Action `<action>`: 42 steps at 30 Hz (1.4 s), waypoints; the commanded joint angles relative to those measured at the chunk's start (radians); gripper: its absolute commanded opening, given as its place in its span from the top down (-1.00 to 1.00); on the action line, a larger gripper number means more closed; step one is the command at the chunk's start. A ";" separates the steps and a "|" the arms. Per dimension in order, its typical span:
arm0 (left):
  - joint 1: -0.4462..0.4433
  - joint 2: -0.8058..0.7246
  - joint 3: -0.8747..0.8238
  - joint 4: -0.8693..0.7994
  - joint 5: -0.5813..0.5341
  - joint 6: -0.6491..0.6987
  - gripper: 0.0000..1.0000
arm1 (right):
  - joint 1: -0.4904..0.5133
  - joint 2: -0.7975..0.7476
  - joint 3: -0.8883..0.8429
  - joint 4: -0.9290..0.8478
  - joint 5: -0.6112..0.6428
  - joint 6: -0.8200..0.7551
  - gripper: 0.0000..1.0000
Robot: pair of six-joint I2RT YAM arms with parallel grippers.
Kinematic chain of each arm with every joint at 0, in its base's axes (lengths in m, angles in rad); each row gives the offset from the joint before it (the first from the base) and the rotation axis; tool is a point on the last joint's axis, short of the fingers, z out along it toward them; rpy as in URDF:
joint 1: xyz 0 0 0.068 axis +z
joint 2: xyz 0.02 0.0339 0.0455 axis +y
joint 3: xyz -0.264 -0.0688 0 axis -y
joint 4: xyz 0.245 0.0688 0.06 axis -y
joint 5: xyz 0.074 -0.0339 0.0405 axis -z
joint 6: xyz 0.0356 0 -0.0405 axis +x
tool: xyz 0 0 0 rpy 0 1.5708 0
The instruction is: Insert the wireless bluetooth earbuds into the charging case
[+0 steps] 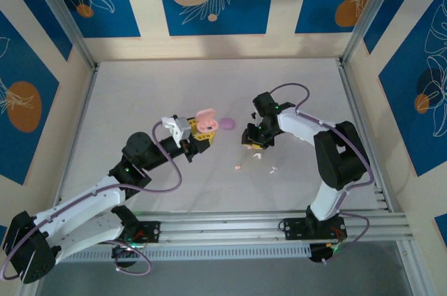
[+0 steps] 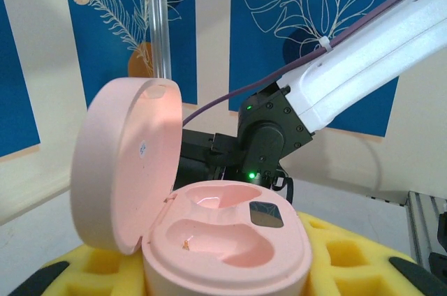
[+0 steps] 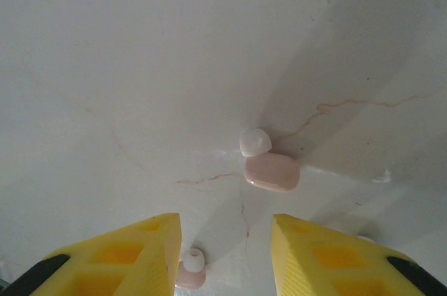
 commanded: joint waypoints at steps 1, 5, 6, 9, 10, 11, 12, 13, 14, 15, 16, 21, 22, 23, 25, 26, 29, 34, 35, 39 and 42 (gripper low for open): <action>-0.011 -0.019 0.011 -0.004 0.000 0.008 0.40 | 0.006 0.011 0.003 -0.011 -0.010 0.032 0.21; -0.011 -0.013 0.016 -0.006 0.005 0.009 0.40 | 0.005 0.035 0.007 -0.023 -0.001 0.041 0.20; -0.011 -0.011 0.016 -0.006 0.006 0.008 0.40 | 0.004 0.040 0.010 -0.027 0.000 0.044 0.20; -0.010 -0.015 0.016 -0.011 0.006 0.009 0.40 | 0.006 0.052 0.021 -0.035 -0.008 0.045 0.20; -0.010 -0.016 0.016 -0.014 0.004 0.009 0.40 | 0.009 0.051 0.020 -0.034 -0.004 0.045 0.20; -0.011 -0.020 0.015 -0.016 0.003 0.009 0.40 | 0.011 0.051 0.018 -0.031 -0.005 0.047 0.20; -0.011 -0.021 0.015 -0.019 0.001 0.011 0.40 | 0.009 0.055 0.018 -0.028 -0.010 0.049 0.20; -0.011 -0.021 0.015 -0.019 -0.001 0.011 0.40 | 0.009 0.059 0.019 -0.024 -0.014 0.049 0.20; -0.012 -0.021 0.016 -0.020 -0.001 0.013 0.40 | 0.009 0.063 0.018 -0.021 -0.015 0.050 0.20; -0.011 -0.020 0.016 -0.020 -0.001 0.014 0.40 | 0.008 0.066 0.019 -0.017 -0.013 0.052 0.20; -0.011 -0.019 0.017 -0.020 0.000 0.014 0.40 | 0.009 0.066 0.018 -0.011 -0.007 0.054 0.20; -0.011 -0.011 0.022 -0.020 0.007 0.012 0.40 | 0.004 0.091 0.049 -0.005 0.015 0.042 0.20; -0.010 -0.011 0.022 -0.020 0.006 0.012 0.40 | 0.003 0.097 0.055 -0.003 0.019 0.040 0.20; -0.011 -0.012 0.022 -0.023 0.007 0.012 0.40 | 0.000 0.103 0.063 -0.003 0.020 0.039 0.20; -0.010 -0.013 0.025 -0.027 0.006 0.012 0.40 | -0.006 0.116 0.077 -0.002 0.016 0.034 0.20; -0.011 -0.015 0.025 -0.029 0.004 0.013 0.40 | -0.007 0.120 0.084 0.000 0.016 0.030 0.20; -0.011 -0.016 0.026 -0.034 0.004 0.015 0.40 | -0.014 0.134 0.108 0.004 0.014 0.020 0.20; -0.011 -0.008 0.032 -0.035 0.008 0.014 0.40 | -0.017 0.171 0.158 -0.006 -0.004 -0.008 0.21; -0.011 -0.007 0.034 -0.036 0.009 0.014 0.40 | -0.017 0.178 0.168 -0.010 -0.008 -0.012 0.22; -0.010 -0.003 0.035 -0.036 0.010 0.013 0.39 | -0.017 0.184 0.175 -0.014 -0.010 -0.017 0.22; -0.011 -0.003 0.036 -0.038 0.010 0.013 0.40 | -0.019 0.168 0.166 -0.021 0.019 -0.017 0.22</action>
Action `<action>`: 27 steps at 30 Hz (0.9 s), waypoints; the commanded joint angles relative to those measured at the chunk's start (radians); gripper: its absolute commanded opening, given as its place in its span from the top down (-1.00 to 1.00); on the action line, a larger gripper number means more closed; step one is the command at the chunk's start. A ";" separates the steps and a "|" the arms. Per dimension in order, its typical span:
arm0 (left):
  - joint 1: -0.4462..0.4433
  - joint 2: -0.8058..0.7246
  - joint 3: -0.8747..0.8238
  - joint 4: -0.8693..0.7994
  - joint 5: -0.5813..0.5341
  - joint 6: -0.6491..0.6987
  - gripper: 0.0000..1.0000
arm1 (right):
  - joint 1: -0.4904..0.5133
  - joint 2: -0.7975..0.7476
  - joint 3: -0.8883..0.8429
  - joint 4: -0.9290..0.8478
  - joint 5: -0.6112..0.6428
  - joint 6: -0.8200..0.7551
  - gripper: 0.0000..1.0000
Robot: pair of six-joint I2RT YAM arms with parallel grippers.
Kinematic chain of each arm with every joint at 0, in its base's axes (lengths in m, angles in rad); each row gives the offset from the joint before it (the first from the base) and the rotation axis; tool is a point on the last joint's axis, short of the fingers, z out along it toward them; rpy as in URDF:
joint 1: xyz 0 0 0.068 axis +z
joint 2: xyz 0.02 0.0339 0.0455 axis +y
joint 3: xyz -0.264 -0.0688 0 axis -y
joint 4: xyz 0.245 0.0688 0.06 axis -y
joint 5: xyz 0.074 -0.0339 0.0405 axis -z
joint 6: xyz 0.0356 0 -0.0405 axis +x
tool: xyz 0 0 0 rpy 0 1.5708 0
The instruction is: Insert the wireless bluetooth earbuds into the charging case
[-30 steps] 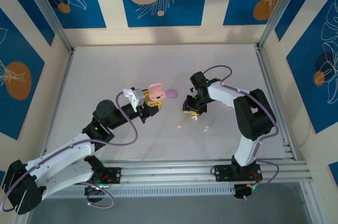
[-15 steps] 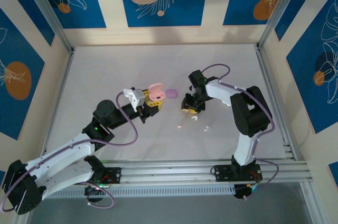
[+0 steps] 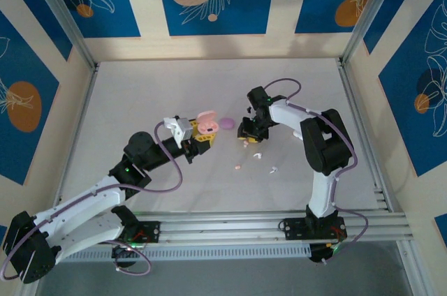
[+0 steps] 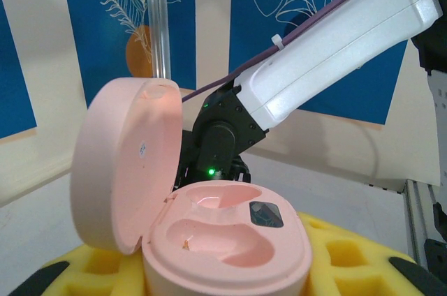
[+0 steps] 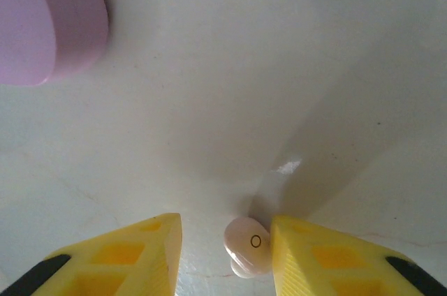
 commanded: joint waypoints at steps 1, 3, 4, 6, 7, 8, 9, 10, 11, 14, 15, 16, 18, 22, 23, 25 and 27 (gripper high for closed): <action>-0.010 -0.004 0.035 0.005 0.009 0.012 0.40 | -0.011 -0.019 0.000 -0.018 0.012 -0.013 0.22; -0.011 -0.003 0.034 0.004 0.008 0.012 0.39 | -0.025 -0.027 -0.016 -0.004 -0.007 -0.014 0.22; -0.009 -0.002 0.035 0.006 0.009 0.012 0.40 | -0.031 -0.024 -0.019 -0.001 -0.018 -0.017 0.22; -0.010 0.004 0.036 0.008 0.010 0.012 0.39 | -0.034 -0.013 -0.024 0.000 -0.031 -0.026 0.22; -0.009 0.004 0.036 0.008 0.011 0.012 0.39 | -0.034 -0.008 -0.026 0.003 -0.041 -0.031 0.22; -0.010 0.006 0.038 0.008 0.012 0.012 0.39 | -0.034 -0.002 -0.028 0.005 -0.053 -0.035 0.22; -0.011 0.007 0.038 0.008 0.013 0.012 0.39 | -0.033 0.003 -0.030 0.009 -0.067 -0.037 0.24; -0.010 0.007 0.038 0.008 0.013 0.012 0.39 | -0.032 0.010 -0.031 0.015 -0.083 -0.043 0.25; -0.011 0.009 0.038 0.007 0.012 0.011 0.39 | -0.028 0.018 -0.029 0.017 -0.096 -0.048 0.30; -0.010 0.009 0.040 0.005 0.012 0.011 0.39 | -0.016 0.032 -0.018 0.012 -0.109 -0.057 0.38; -0.010 0.008 0.040 0.003 0.012 0.011 0.39 | -0.012 0.035 -0.018 0.008 -0.110 -0.058 0.39; -0.010 0.006 0.041 0.002 0.012 0.010 0.39 | -0.009 0.035 -0.019 0.010 -0.112 -0.058 0.39; -0.010 0.007 0.041 0.000 0.010 0.012 0.39 | -0.005 0.034 -0.021 0.008 -0.116 -0.058 0.39; -0.010 0.006 0.040 -0.003 0.009 0.011 0.39 | -0.003 0.012 -0.034 0.019 -0.124 -0.058 0.40; -0.010 0.006 0.040 -0.003 0.009 0.011 0.39 | -0.004 0.005 -0.036 0.023 -0.135 -0.062 0.40; -0.010 0.007 0.040 -0.003 0.008 0.009 0.39 | -0.001 -0.005 -0.038 0.026 -0.163 -0.066 0.40; -0.011 0.008 0.041 -0.002 0.009 0.007 0.39 | 0.005 -0.015 -0.039 0.024 -0.171 -0.066 0.39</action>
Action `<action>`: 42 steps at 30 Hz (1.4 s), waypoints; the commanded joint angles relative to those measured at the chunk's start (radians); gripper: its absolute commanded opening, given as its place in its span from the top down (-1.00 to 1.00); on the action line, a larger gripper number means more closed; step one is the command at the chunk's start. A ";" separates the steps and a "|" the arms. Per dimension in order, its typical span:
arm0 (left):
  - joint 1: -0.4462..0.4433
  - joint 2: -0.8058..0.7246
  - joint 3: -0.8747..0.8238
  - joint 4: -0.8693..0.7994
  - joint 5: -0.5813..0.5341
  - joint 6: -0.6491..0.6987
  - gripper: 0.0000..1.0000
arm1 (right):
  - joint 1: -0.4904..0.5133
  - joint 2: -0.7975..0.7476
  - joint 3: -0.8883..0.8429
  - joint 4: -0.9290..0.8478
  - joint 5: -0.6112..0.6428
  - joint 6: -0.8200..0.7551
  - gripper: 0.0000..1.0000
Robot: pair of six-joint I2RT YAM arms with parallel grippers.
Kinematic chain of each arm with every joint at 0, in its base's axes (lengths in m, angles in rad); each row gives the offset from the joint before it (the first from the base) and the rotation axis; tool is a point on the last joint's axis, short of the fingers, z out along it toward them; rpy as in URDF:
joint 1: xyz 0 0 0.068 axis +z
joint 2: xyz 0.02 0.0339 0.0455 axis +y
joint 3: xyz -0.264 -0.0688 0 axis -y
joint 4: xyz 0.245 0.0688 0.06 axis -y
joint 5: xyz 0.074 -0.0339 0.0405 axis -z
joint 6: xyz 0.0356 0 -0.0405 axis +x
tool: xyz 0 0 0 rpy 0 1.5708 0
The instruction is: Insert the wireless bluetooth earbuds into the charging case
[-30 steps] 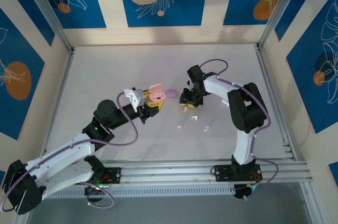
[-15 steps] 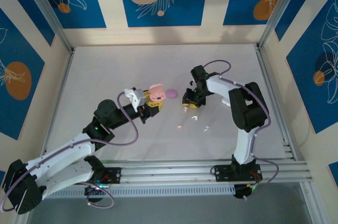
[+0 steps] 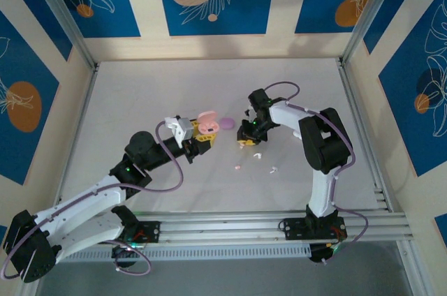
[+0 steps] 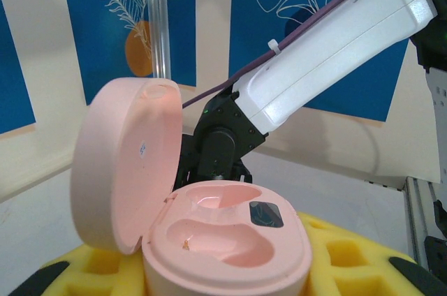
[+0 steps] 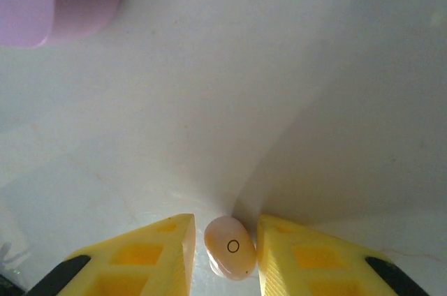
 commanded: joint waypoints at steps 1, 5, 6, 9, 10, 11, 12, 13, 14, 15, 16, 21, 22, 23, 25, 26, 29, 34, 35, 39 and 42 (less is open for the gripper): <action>-0.009 0.001 0.040 0.002 0.010 0.006 0.39 | 0.013 -0.039 -0.012 -0.005 -0.058 -0.014 0.39; -0.010 0.003 0.041 0.002 0.012 0.003 0.39 | 0.024 -0.044 -0.012 0.001 -0.083 -0.011 0.37; -0.009 0.004 0.041 0.002 0.012 0.002 0.39 | 0.026 -0.042 -0.012 0.002 -0.087 -0.009 0.38; -0.011 0.005 0.042 0.003 0.015 0.000 0.39 | 0.034 -0.036 -0.005 0.006 -0.097 -0.005 0.37; -0.010 0.006 0.042 0.003 0.015 0.000 0.39 | 0.037 -0.035 -0.001 0.008 -0.099 -0.003 0.37; -0.009 0.007 0.042 0.004 0.015 0.000 0.39 | 0.040 -0.033 0.003 0.009 -0.100 0.000 0.37; -0.011 0.006 0.043 0.004 0.015 0.000 0.39 | 0.042 -0.031 0.006 0.010 -0.099 0.001 0.37; -0.011 0.005 0.043 0.003 0.016 0.000 0.39 | 0.045 -0.028 0.011 0.011 -0.098 0.003 0.37; -0.008 0.005 0.043 0.003 0.015 0.000 0.39 | 0.047 -0.026 0.017 0.010 -0.098 0.004 0.37; -0.010 0.005 0.042 0.002 0.014 0.000 0.38 | 0.049 -0.022 0.023 0.008 -0.095 0.006 0.37; -0.009 0.004 0.041 0.002 0.015 0.000 0.39 | 0.051 -0.017 0.030 0.004 -0.093 0.006 0.36; -0.010 0.000 0.039 0.001 0.012 0.001 0.38 | 0.057 0.007 0.065 -0.024 -0.061 0.008 0.34; -0.010 0.001 0.039 0.000 0.012 0.001 0.38 | 0.059 0.010 0.072 -0.035 -0.047 0.011 0.33; -0.010 -0.001 0.039 0.000 0.012 0.002 0.38 | 0.062 0.014 0.080 -0.046 -0.029 0.012 0.31; -0.011 -0.002 0.037 -0.001 0.010 0.004 0.38 | 0.068 0.019 0.097 -0.068 -0.001 0.017 0.30; -0.010 -0.002 0.036 -0.001 0.009 0.004 0.38 | 0.069 0.023 0.106 -0.083 0.018 0.025 0.29; -0.011 -0.004 0.035 0.001 0.009 0.004 0.38 | 0.078 0.025 0.117 -0.091 0.034 0.042 0.25; -0.010 -0.012 0.028 0.002 0.001 0.009 0.38 | 0.102 0.050 0.151 -0.115 0.057 0.064 0.19; -0.010 -0.014 0.027 0.002 0.000 0.009 0.38 | 0.106 0.058 0.157 -0.119 0.057 0.069 0.18; -0.010 -0.030 0.020 -0.004 -0.011 0.014 0.38 | 0.120 0.084 0.180 -0.128 0.066 0.083 0.17; -0.010 -0.041 0.016 -0.008 -0.016 0.015 0.38 | 0.132 0.102 0.203 -0.136 0.068 0.081 0.17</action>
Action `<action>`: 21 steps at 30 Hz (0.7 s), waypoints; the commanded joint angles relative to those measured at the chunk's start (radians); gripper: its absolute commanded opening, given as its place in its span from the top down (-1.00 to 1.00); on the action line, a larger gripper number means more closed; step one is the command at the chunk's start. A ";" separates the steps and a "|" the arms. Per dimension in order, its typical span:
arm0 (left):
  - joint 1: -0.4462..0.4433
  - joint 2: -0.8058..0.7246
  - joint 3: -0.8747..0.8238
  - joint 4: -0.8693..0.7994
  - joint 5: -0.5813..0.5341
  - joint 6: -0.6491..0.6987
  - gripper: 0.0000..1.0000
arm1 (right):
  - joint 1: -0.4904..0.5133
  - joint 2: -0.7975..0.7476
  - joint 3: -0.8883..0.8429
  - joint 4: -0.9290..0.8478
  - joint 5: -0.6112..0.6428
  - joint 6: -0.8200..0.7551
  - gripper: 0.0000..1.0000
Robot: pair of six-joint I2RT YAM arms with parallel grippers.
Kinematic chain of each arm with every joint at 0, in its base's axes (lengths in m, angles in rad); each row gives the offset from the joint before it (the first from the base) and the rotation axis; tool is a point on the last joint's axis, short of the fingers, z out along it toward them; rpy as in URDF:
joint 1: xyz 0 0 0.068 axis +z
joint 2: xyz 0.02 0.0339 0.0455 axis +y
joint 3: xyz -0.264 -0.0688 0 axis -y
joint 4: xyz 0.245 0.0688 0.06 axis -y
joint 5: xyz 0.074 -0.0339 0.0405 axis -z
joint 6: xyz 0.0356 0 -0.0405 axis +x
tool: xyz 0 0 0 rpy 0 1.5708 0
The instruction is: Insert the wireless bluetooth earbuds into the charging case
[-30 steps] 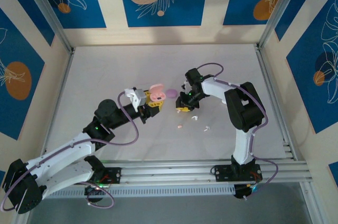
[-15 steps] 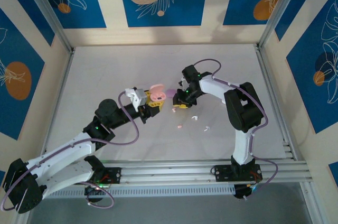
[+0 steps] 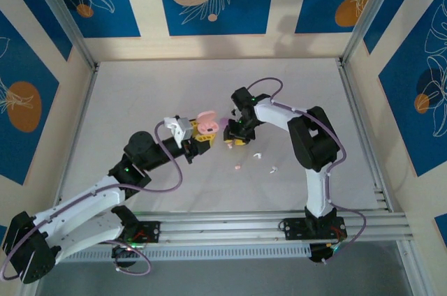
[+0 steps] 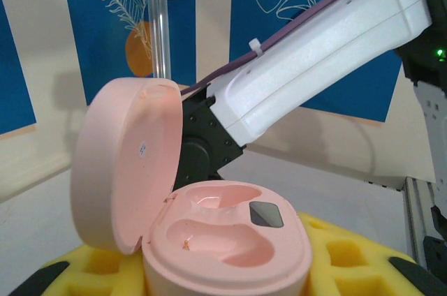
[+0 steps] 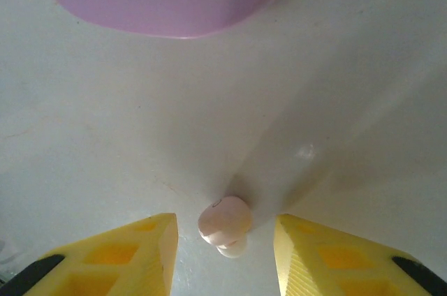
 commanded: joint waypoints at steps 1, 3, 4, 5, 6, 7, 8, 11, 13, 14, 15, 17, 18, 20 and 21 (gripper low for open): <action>-0.010 -0.029 0.011 0.006 -0.016 0.015 0.38 | 0.016 0.025 0.047 -0.040 0.008 0.017 0.16; -0.010 -0.031 0.010 0.002 -0.015 0.015 0.38 | 0.026 0.035 0.063 -0.044 0.013 0.009 0.17; -0.011 -0.031 0.010 0.002 -0.016 0.015 0.38 | 0.029 0.041 0.074 -0.054 0.021 0.006 0.18; -0.009 -0.033 0.010 0.001 -0.015 0.015 0.38 | 0.033 0.049 0.085 -0.061 0.033 0.003 0.18; -0.010 -0.034 0.010 0.001 -0.015 0.016 0.38 | 0.037 0.055 0.092 -0.064 0.038 -0.002 0.19; -0.010 -0.034 0.010 0.001 -0.015 0.014 0.38 | 0.037 0.063 0.101 -0.074 0.044 -0.005 0.20; -0.011 -0.036 0.010 0.000 -0.015 0.014 0.38 | 0.039 0.070 0.109 -0.082 0.050 -0.007 0.22; -0.010 -0.040 0.009 -0.005 -0.017 0.015 0.38 | 0.046 0.083 0.129 -0.101 0.072 -0.018 0.25; -0.010 -0.043 0.009 -0.007 -0.018 0.015 0.38 | 0.049 0.088 0.138 -0.110 0.082 -0.030 0.26; -0.011 -0.043 0.007 -0.006 -0.020 0.015 0.38 | 0.052 0.092 0.145 -0.120 0.088 -0.038 0.27; -0.010 -0.045 0.008 -0.007 -0.020 0.015 0.38 | 0.055 0.092 0.150 -0.127 0.092 -0.051 0.27; -0.011 -0.047 0.006 -0.008 -0.020 0.016 0.38 | 0.063 0.097 0.163 -0.147 0.116 -0.079 0.29; -0.010 -0.048 0.007 -0.008 -0.021 0.015 0.37 | 0.065 0.099 0.169 -0.159 0.127 -0.090 0.30; -0.011 -0.048 0.005 -0.008 -0.021 0.017 0.38 | 0.068 0.103 0.182 -0.182 0.145 -0.117 0.32; -0.011 -0.047 0.004 -0.007 -0.022 0.016 0.38 | 0.069 0.103 0.186 -0.187 0.153 -0.125 0.32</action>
